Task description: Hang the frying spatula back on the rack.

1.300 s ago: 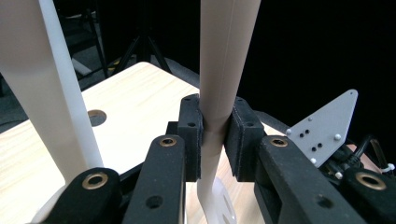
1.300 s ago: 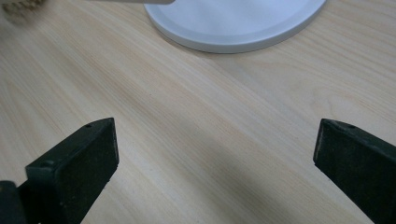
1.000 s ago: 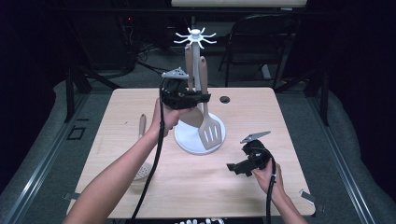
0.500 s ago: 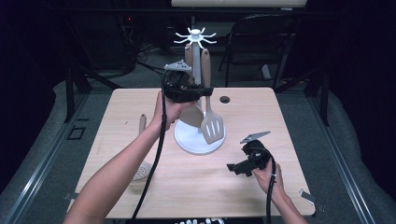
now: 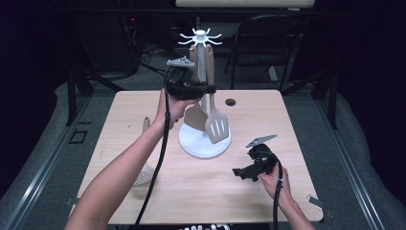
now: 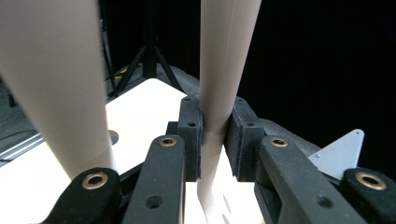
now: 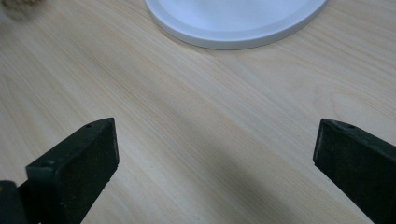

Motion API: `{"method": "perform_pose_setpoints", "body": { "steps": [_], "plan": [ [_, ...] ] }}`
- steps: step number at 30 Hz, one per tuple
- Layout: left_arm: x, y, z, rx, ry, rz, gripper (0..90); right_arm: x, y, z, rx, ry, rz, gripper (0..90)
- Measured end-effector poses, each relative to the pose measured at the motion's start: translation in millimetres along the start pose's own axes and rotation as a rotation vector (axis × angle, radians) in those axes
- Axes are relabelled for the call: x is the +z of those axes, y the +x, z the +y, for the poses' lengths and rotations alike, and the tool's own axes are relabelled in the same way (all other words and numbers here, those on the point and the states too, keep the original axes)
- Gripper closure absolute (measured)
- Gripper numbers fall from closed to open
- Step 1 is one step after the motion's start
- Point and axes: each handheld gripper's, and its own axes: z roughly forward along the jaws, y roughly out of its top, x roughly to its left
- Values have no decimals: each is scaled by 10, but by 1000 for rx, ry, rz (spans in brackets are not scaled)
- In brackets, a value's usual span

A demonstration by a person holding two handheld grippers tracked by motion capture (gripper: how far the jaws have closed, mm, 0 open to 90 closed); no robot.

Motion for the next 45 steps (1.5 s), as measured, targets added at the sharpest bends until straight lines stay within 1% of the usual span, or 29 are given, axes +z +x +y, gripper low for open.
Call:
{"method": "perform_pose_setpoints", "body": {
  "steps": [5, 7, 10, 16, 21, 22, 23, 25, 26, 28, 29, 30, 31, 32, 33, 34, 35, 37, 39, 41, 43, 45],
  "plan": [
    [26, 45, -12, -5, 6, 21, 776, 1, -1, -1, -3, 4, -6, 0],
    [33, 58, -14, 3, 12, 33, 776, 7, 0, -2, -2, -1, -3, 0],
    [41, 67, -18, 12, 15, 53, 775, 4, 0, -1, -3, 6, -7, 0],
    [53, 50, -17, 37, 14, 93, 774, 9, 2, -2, -8, 6, -12, 0],
    [57, 29, -16, 51, 17, 124, 773, 12, 4, -1, -11, 7, -6, 0],
    [54, 28, -18, 56, 18, 127, 773, 3, 6, 1, -14, 10, -19, 0],
    [54, 24, -21, 60, 15, 134, 772, -1, 3, 4, -21, 16, -21, 0],
    [51, 20, -25, 63, 12, 141, 771, 6, 4, 2, -17, 13, -14, 0],
    [47, 22, -26, 62, 12, 142, 770, 19, 7, -2, -10, 4, -1, 0],
    [42, 18, -29, 61, 8, 148, 767, 20, 7, -3, -11, 6, -5, 0],
    [39, 19, -31, 57, 3, 147, 766, 25, 10, -4, -7, 3, -2, 0],
    [33, 23, -33, 54, -1, 144, 762, 8, 1, 3, -25, 23, -22, 0],
    [25, 25, -32, 53, -1, 143, 757, 41, 12, -8, 0, -3, 23, 0],
    [20, 25, -31, 53, 0, 142, 753, 34, 10, -6, -7, 3, 12, 0],
    [13, 22, -31, 53, -5, 146, 740, 16, 6, 0, -20, 18, -11, 0],
    [3, 19, -29, 54, -2, 149, 729, 15, 4, 0, -21, 21, -13, 0],
    [-7, 17, -28, 54, 3, 145, 724, 24, 5, -3, -15, 14, -1, 0],
    [-23, 9, -29, 51, 0, 138, 699, 28, 4, -4, -13, 13, 5, 0],
    [-33, -10, -27, 50, 8, 133, 638, 32, 6, -4, -15, 11, 5, 0],
    [-40, -17, -31, 50, 8, 119, 597, 33, 13, -4, -11, 11, 4, 0],
    [-63, -29, -40, 47, 16, 113, 553, 33, 14, -4, -11, 10, 5, 0],
    [-82, -35, -51, 46, 18, 92, 498, 31, 9, -4, -15, 13, 8, 0]
  ]
}}
